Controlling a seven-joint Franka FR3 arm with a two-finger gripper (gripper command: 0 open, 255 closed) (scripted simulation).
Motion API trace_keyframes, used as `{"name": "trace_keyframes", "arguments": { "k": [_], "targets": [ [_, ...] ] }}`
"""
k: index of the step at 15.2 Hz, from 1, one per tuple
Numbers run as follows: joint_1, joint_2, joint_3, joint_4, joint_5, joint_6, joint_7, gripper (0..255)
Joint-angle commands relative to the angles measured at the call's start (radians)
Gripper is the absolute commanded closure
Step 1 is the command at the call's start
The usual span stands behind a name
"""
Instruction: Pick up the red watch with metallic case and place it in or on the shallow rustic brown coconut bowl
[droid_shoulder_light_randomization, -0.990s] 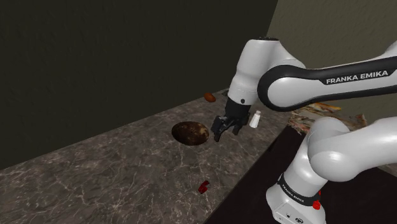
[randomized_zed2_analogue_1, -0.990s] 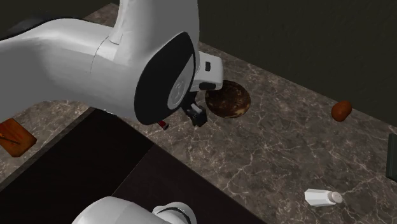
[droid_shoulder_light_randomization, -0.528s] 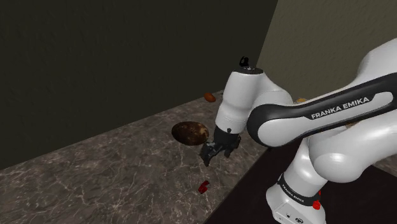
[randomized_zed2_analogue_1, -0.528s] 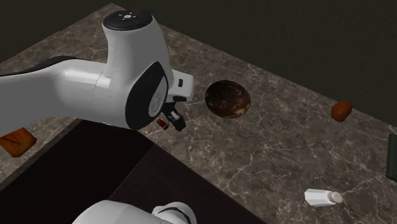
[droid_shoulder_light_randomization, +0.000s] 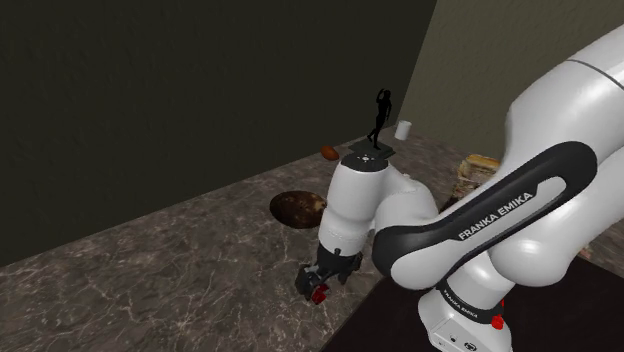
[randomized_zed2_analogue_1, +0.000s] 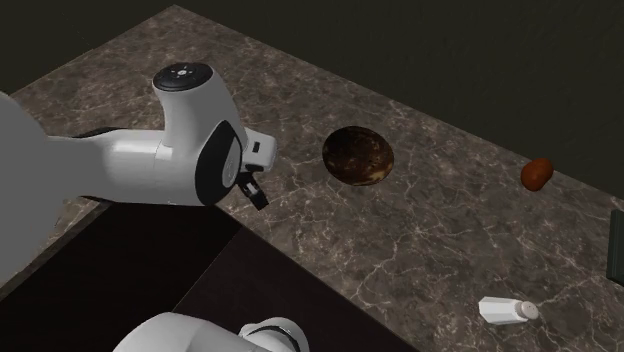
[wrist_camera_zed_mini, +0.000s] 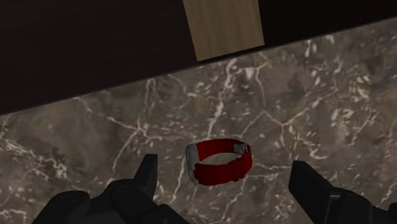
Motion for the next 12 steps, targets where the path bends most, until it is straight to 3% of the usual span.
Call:
{"name": "trace_keyframes", "arguments": {
  "k": [1, 6, 12],
  "targets": [
    [-0.014, 0.042, 0.019, -0.006, -0.01, 0.048, 0.013, 0],
    [-0.071, 0.148, 0.066, -0.013, -0.072, 0.158, 0.057, 0],
    [-0.071, 0.148, 0.066, -0.013, -0.072, 0.158, 0.057, 0]
  ]
}}
